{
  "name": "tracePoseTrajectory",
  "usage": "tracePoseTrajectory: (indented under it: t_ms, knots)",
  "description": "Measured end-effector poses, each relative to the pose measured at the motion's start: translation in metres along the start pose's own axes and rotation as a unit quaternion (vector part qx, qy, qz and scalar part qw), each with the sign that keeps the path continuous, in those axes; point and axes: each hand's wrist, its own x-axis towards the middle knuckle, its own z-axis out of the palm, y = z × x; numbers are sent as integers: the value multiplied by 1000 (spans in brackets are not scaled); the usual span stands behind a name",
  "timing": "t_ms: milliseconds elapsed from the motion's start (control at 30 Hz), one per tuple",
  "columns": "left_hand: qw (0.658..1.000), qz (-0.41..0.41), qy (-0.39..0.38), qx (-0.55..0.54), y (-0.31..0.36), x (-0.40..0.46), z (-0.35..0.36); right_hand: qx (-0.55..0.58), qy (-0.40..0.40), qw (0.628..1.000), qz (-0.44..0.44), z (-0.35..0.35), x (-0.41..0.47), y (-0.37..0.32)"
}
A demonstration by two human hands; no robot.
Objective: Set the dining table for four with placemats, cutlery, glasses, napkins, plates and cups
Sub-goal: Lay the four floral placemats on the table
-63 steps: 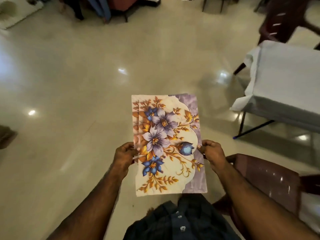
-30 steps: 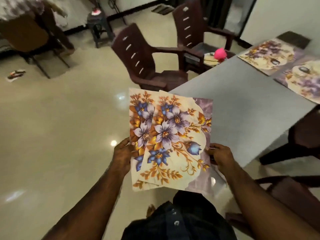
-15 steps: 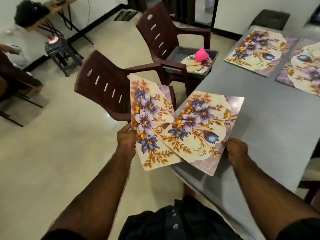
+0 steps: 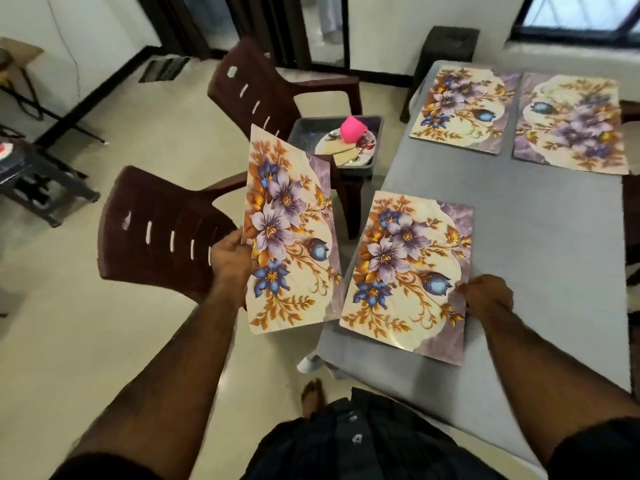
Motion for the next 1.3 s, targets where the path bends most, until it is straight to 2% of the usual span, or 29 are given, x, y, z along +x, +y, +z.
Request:
tracePoseTrajectory:
  t_ms: [67, 133, 267, 367, 433, 467, 533, 567, 633, 700, 767, 833, 900, 1000, 1133, 1233, 1300]
  knots:
    - [996, 38, -33, 72, 14, 12, -6, 10, 19, 999, 28, 1, -25, -8]
    - [987, 91, -28, 133, 27, 27, -14, 18, 22, 999, 27, 5, -55, -22]
    - [942, 177, -95, 268, 58, 48, -17, 96, 13, 993, -74, 5, -112, -80]
    - [900, 264, -175, 300, 83, 45, -3, 94, 58, 974, -198, -11, -145, -127]
    - [854, 337, -220, 330, 96, 40, 11, 58, 145, 950, -270, -32, -168, -152]
    - [825, 369, -241, 354, 101, 36, 20, 31, 217, 927, -304, -47, -181, -164]
    - [751, 427, -277, 421, 111, 16, 41, -35, 364, 853, -373, -77, -203, -180]
    - [708, 449, -291, 460, 116, 4, 53, -72, 405, 820, -398, -92, -212, -186]
    - [633, 474, -317, 523, 117, -13, 78, -165, 411, 796, -413, -117, -214, -183]
    - [589, 498, -317, 552, 112, -24, 102, -227, 358, 814, -398, -134, -210, -171]
    - [571, 526, -310, 549, 105, -37, 125, -232, 287, 861, -350, -148, -212, -152]
    - [556, 586, -285, 516, 91, -49, 144, -198, 253, 900, -294, -161, -218, -128]
    - [530, 653, -232, 489, 71, -61, 164, -154, 251, 921, -253, -177, -217, -93]
    - [530, 683, -173, 472, 33, -81, 195, -65, 240, 953, -174, -203, -199, -21]
    - [511, 651, -199, 526, -47, -121, 242, 81, 227, 969, -46, -211, -152, 100]
    - [520, 555, -270, 591, -128, -144, 266, 145, 157, 977, 20, -185, -105, 192]
    - [511, 479, -305, 645, -180, -158, 269, 173, 111, 978, 45, -153, -82, 245]
